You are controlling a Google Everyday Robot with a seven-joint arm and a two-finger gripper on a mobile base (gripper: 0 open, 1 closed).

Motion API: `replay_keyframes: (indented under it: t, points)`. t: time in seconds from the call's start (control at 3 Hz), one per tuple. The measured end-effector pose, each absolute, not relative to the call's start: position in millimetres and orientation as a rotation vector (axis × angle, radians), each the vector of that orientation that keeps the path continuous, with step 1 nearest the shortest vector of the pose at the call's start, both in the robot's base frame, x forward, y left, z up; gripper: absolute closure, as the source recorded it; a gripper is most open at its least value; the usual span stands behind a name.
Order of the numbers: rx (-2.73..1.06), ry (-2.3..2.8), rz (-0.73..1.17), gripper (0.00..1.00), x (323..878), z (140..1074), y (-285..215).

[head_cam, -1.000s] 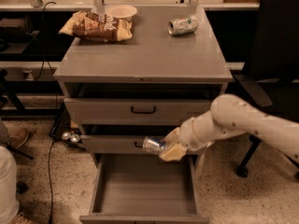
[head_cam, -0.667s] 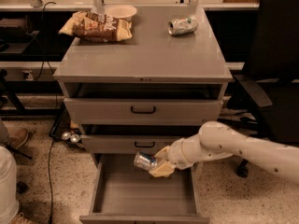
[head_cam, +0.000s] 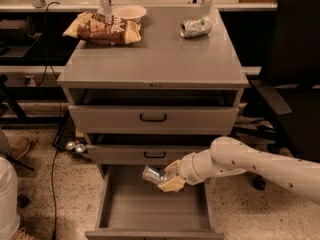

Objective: Place redbull can into bottom drawer

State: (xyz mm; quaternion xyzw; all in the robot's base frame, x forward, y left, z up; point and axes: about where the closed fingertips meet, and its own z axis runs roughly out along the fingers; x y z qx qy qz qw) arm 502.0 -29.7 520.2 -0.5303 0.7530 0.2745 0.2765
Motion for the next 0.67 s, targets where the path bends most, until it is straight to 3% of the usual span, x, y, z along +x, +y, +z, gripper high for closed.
replay_keyframes:
  t: [0.67]
  points:
    - [-1.16, 2.158, 0.769, 1.0, 471, 376, -46]
